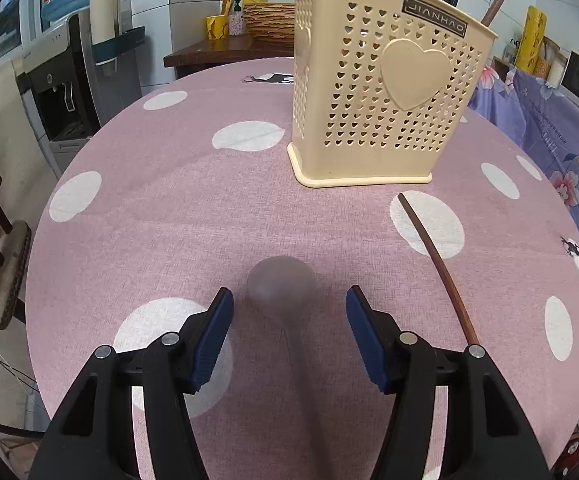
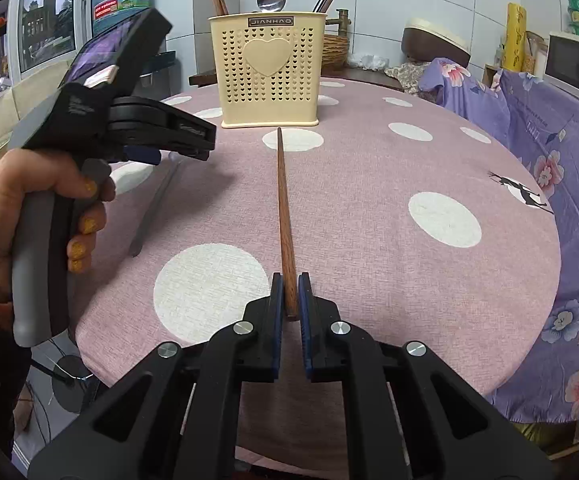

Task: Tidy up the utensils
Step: 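Close the left tool on the translucent spoon while the right tool grips the chopstick, then lift the translucent spoon and chopstick and carry both over the cream holder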

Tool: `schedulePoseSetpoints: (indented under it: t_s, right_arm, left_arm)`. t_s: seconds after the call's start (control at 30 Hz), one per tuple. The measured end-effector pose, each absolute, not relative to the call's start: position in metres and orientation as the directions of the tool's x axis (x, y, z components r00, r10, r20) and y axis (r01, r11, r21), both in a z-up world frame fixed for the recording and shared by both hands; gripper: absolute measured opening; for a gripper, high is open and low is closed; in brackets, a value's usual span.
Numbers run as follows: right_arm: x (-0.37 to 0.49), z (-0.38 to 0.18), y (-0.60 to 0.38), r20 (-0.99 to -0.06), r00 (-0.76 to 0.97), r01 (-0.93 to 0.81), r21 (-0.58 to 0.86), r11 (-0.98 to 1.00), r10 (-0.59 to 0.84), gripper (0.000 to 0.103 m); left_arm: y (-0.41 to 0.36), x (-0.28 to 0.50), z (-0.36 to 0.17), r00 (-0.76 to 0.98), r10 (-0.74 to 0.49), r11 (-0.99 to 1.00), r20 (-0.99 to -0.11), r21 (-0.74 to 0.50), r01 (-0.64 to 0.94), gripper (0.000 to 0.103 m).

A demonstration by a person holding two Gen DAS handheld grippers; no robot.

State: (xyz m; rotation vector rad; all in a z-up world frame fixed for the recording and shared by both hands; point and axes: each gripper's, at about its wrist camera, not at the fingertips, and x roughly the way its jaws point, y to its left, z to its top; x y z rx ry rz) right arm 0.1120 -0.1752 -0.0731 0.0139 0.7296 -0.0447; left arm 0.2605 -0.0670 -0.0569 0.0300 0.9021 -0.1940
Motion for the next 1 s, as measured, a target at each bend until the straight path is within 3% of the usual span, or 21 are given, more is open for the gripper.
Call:
schedulePoseSetpoints:
  t_s: [0.27,0.6,1.0]
  right_arm:
    - [0.114,-0.074,-0.181,-0.658,0.752,0.052,-0.004,0.999,-0.041,0.008]
    - [0.111,-0.069,-0.192,-0.631,0.776,0.033,0.044,0.998,0.002,0.008]
    - [0.112,0.025,-0.213,-0.407,0.912,-0.034,0.061,0.998,0.056,0.008]
  left_arm:
    - [-0.071,0.266,-0.057,0.613,-0.093,0.987,-0.784,0.007,0.159,0.037]
    - [-0.069,0.264,-0.051,0.617,-0.16,0.984,-0.771,-0.072,0.166,0.036]
    - [-0.055,0.233,0.02,0.784,-0.282,0.959,-0.553,-0.178,0.22,0.036]
